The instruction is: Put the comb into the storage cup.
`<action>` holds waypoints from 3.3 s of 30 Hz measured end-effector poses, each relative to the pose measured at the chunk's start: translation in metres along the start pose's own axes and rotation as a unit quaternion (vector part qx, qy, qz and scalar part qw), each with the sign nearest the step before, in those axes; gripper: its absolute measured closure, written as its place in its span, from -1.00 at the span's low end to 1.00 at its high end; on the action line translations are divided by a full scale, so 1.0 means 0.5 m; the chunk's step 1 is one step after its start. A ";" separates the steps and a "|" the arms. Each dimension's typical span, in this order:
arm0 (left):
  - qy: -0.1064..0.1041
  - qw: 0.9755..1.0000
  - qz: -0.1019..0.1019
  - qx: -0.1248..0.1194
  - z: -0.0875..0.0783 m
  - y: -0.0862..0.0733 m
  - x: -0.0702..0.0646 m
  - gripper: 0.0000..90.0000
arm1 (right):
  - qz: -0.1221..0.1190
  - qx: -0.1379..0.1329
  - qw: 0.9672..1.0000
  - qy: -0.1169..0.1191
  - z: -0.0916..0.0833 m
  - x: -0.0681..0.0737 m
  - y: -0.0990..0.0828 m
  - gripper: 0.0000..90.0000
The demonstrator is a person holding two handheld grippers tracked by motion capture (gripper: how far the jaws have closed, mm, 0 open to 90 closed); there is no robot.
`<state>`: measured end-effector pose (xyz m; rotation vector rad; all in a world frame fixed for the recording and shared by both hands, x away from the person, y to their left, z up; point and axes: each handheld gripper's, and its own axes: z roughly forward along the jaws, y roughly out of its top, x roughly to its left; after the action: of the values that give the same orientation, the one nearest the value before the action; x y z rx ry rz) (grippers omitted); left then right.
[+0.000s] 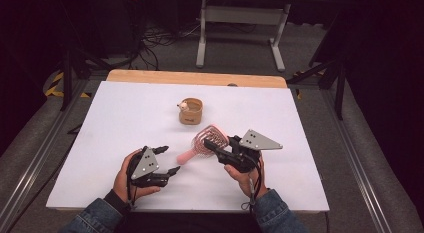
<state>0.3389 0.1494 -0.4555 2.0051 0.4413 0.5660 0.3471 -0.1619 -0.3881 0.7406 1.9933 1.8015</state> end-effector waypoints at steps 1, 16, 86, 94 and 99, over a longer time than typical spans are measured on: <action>0.000 1.000 0.001 -0.001 -0.004 -0.002 0.004 -0.48 | -0.001 -0.001 1.000 -0.003 -0.001 -0.001 0.001 0.41; 0.007 1.000 -0.021 -0.009 -0.066 -0.044 0.043 -0.73 | -0.009 -0.007 1.000 -0.029 -0.017 -0.019 0.008 0.41; 0.026 0.998 -0.047 -0.016 -0.128 -0.098 0.071 -0.84 | -0.113 0.003 0.983 -0.146 0.033 -0.093 0.183 0.41; 0.026 0.998 -0.050 -0.018 -0.129 -0.099 0.072 -0.85 | -0.122 0.004 0.981 -0.153 0.052 -0.097 0.198 0.41; 0.027 0.998 -0.051 -0.016 -0.129 -0.100 0.073 -0.85 | -0.119 -0.004 0.981 -0.155 0.055 -0.104 0.205 0.41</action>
<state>0.3292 0.2377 -0.4647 1.9279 0.5608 0.5609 0.4196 -0.1650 -0.2949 0.6979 1.7848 1.4573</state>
